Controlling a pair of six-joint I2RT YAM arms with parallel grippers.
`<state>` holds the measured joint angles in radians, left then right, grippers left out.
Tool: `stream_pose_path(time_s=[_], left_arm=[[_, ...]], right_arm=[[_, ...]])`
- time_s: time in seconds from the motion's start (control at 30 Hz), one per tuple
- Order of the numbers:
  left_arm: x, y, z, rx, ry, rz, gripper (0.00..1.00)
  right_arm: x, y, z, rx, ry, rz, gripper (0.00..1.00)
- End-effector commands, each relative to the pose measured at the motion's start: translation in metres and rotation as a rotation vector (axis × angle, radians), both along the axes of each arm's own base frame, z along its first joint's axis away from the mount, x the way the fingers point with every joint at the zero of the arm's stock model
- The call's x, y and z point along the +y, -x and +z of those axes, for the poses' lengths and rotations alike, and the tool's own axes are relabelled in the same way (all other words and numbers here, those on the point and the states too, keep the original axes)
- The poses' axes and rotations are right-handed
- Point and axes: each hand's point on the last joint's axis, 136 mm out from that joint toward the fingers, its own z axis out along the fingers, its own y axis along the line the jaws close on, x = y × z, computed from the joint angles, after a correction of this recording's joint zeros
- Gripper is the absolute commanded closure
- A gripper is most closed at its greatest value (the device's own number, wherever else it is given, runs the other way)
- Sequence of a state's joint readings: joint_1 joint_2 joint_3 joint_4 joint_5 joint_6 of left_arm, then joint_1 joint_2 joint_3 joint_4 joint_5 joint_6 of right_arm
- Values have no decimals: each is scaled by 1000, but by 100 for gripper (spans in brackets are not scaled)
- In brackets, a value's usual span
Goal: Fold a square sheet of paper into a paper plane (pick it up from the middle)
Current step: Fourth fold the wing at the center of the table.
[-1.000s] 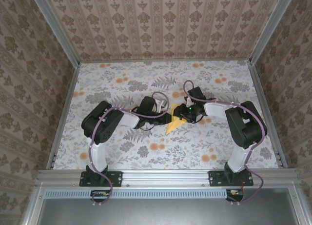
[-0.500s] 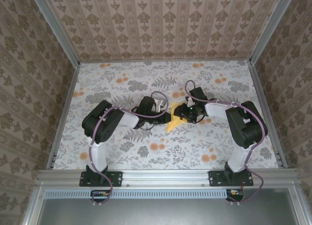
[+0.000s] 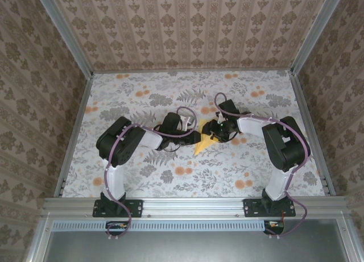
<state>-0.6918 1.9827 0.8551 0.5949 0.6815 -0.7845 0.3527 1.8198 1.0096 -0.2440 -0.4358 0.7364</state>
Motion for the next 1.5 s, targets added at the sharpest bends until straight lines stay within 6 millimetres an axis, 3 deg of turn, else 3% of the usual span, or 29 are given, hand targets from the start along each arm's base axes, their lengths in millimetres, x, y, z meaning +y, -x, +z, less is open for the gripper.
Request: stream_pose_path(time_s=[0.0,0.27,0.5,0.8,1.03,1.47], left_arm=[[7,1,19,-20,20,7,78],[32,2,32,-83,-55,79,80],[11,16,43,-98,-8,-9,87],[2,19,22,-52,-43,-30,91],[9,12,4,-20,-98,10,94],[14,8,-4,-4,-120,35,95]], right_arm=[[-30,30,-39,164,177,-50,42],[-33,33,-43,193,219,-59,40],[-34,35,-47,211,238,-63,38],[-34,37,-51,228,246,-62,37],[-35,40,-53,235,251,-55,38],[-40,46,-64,267,292,-43,44]])
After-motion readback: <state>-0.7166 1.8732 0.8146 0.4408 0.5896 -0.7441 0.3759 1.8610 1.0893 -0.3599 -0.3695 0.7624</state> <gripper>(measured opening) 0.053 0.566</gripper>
